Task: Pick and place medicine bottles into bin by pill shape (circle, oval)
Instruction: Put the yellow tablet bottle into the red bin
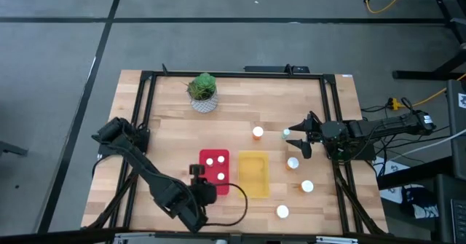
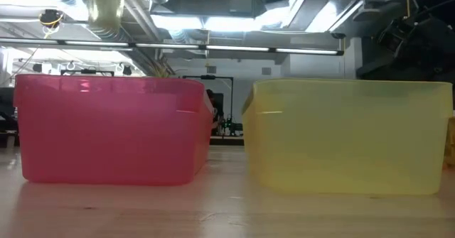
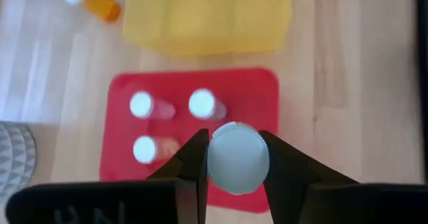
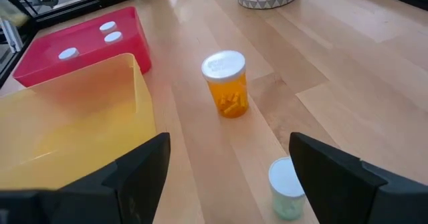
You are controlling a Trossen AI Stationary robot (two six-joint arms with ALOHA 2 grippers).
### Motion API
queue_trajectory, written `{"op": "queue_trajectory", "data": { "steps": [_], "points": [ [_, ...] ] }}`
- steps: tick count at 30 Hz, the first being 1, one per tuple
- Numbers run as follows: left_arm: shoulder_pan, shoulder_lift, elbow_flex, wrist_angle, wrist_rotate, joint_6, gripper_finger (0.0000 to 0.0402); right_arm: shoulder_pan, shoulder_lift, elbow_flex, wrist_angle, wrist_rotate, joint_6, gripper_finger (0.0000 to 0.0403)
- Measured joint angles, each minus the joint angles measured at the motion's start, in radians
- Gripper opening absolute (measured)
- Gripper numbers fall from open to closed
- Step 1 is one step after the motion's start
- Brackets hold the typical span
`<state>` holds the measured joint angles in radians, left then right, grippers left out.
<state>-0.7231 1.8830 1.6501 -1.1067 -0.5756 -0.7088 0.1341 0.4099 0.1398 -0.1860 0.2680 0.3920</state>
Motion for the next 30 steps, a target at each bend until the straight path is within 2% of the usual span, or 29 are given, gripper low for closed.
{"op": "queue_trajectory", "data": {
  "steps": [8,13,18,22,30],
  "points": [
    [0.047,-0.132,-0.308,0.240,0.009,0.015,0.0094,0.000,0.000,0.000,0.001,0.000,0.046,0.0307],
    [0.119,-0.229,-0.481,0.419,0.118,0.063,0.0094,0.000,0.000,0.000,0.001,0.000,0.052,0.0307],
    [0.172,-0.241,-0.626,0.617,0.175,0.090,0.0094,0.000,0.000,0.000,0.001,0.000,0.050,0.0307],
    [0.183,-0.241,-0.684,0.754,0.177,0.125,0.0094,0.000,0.000,0.000,0.000,0.000,0.047,0.0307],
    [0.183,-0.234,-0.685,0.760,0.178,0.117,0.0094,0.000,0.000,0.000,0.000,0.001,0.043,0.0307]
  ]
}}
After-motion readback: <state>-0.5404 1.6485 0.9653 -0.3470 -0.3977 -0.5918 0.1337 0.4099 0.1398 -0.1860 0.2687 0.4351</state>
